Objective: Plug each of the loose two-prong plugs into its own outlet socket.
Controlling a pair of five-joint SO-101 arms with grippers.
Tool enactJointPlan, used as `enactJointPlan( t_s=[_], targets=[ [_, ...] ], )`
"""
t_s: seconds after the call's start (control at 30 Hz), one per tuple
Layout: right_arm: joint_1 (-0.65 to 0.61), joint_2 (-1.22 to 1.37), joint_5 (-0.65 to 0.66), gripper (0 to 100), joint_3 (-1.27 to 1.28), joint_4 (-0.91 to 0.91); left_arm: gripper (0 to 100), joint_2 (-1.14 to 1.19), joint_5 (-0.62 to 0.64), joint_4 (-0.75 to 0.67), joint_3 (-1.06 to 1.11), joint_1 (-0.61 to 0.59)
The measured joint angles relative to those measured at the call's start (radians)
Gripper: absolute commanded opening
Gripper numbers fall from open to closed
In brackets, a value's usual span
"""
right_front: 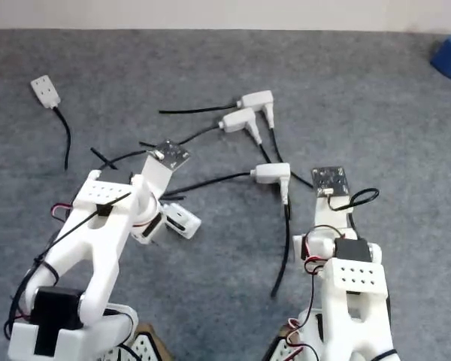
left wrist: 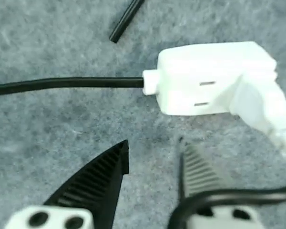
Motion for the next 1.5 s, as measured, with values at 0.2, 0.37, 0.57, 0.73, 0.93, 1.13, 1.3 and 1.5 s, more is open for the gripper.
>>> enactJointPlan(
  t_s=[0.2, 0.37, 0.57, 0.73, 0.93, 1.13, 1.3, 1.5],
  targets=[
    [0.000, 0.000, 0.000, 39.2, 0.000, 0.000, 12, 0.002, -0.006, -0.054, 0.002, 0.084],
    [0.000, 0.000, 0.000, 39.2, 0.000, 0.000, 15, 0.006, 0.054, -0.170, -0.008, 0.201],
    [0.000, 0.000, 0.000, 39.2, 0.000, 0.000, 15, 0.028, 0.153, -0.304, -0.137, 0.221],
    [0.000, 0.000, 0.000, 39.2, 0.000, 0.000, 15, 0.170, 0.158, -0.313, -0.384, 0.195],
    [0.017, 0.000, 0.000, 39.2, 0.000, 0.000, 29, 0.419, 0.167, -0.054, -0.815, 0.132],
    [0.074, 0.000, 0.000, 39.2, 0.000, 0.000, 30, 0.479, 0.206, 0.428, -0.941, 0.322],
    [0.078, 0.000, 0.000, 39.2, 0.000, 0.000, 34, 0.405, 0.345, 0.322, -0.907, 0.348],
    [0.084, 0.000, 0.000, 39.2, 0.000, 0.000, 35, 0.454, 0.420, 0.143, -0.867, 0.347]
  ],
)
